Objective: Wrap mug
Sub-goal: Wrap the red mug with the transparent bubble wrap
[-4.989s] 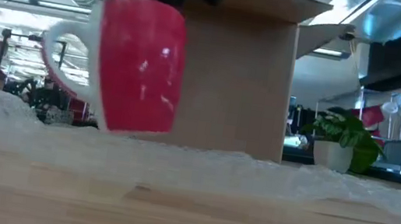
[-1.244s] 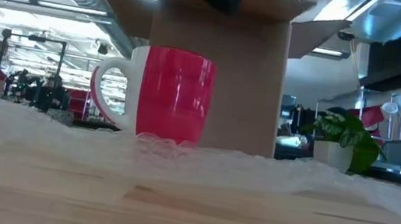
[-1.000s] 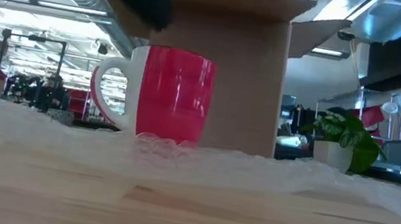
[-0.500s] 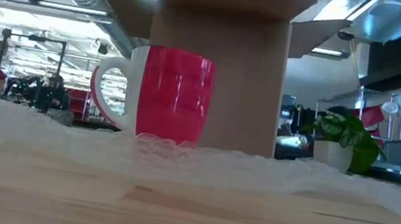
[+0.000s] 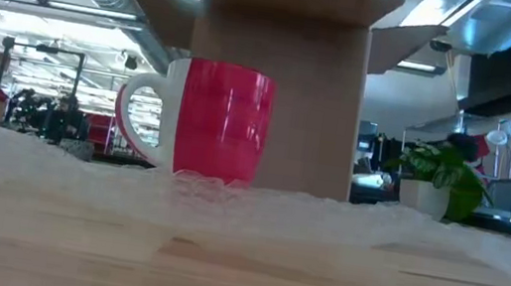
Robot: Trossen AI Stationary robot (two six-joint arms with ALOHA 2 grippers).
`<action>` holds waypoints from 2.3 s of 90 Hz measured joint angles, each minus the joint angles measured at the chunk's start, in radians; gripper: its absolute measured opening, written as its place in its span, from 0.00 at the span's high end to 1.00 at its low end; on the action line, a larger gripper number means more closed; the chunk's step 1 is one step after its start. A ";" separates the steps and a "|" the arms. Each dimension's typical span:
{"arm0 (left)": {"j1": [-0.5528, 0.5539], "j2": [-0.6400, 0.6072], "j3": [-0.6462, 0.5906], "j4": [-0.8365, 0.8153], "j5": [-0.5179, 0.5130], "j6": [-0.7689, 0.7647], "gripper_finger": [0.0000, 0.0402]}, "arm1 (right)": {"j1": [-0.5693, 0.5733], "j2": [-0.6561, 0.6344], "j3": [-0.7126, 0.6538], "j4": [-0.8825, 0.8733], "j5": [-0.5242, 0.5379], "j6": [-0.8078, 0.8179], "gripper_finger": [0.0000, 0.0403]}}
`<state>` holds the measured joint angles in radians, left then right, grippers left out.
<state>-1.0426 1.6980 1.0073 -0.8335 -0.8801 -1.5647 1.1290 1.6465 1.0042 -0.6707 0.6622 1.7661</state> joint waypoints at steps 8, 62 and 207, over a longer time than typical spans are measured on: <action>-0.028 -0.043 -0.095 0.154 -0.002 0.054 0.81 | 0.091 0.014 0.000 0.036 0.059 0.138 1.00; 0.026 -0.372 -0.655 0.928 -0.085 0.487 0.81 | 0.146 0.138 0.044 -0.217 0.161 0.375 1.00; 0.048 -0.372 -0.652 1.128 -0.070 0.557 0.81 | -0.622 0.117 0.062 0.730 -0.028 -1.356 1.00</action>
<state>-0.9951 1.3262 0.3550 0.2949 -0.9501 -1.0077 0.5072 1.7634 1.0660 0.0594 0.6344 0.4097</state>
